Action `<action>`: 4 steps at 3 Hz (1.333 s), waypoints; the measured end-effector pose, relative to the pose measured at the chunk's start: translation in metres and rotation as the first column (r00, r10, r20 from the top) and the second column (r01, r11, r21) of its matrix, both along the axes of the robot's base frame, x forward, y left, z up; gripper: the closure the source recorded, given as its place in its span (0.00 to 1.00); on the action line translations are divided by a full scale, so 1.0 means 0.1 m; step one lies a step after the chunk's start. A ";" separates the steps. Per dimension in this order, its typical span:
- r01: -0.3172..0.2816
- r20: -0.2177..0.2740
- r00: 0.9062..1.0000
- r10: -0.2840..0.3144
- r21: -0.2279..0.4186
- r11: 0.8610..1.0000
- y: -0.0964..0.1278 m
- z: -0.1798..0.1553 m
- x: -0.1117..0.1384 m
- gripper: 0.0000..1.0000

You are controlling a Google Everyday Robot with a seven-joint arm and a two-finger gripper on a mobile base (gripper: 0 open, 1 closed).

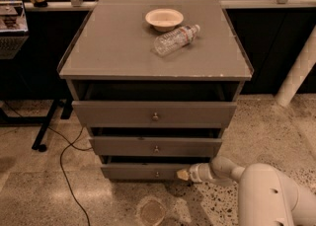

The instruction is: Close bottom drawer

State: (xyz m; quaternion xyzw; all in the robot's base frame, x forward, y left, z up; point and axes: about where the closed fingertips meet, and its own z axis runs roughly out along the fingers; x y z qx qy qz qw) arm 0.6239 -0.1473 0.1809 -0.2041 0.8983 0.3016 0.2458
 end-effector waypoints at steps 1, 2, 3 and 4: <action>0.059 0.047 0.997 -0.058 -0.024 0.998 -0.02 0.07 0.17 1.00; 0.085 0.050 0.995 -0.084 -0.025 0.996 -0.06 0.05 0.20 1.00; 0.096 0.018 0.995 -0.095 -0.013 0.995 -0.13 -0.06 0.14 1.00; 0.071 -0.052 0.996 -0.071 0.002 0.997 -0.23 -0.21 -0.17 1.00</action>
Offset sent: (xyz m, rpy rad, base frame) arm 0.0343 -0.0196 0.0028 -0.0324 -0.0577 -0.1446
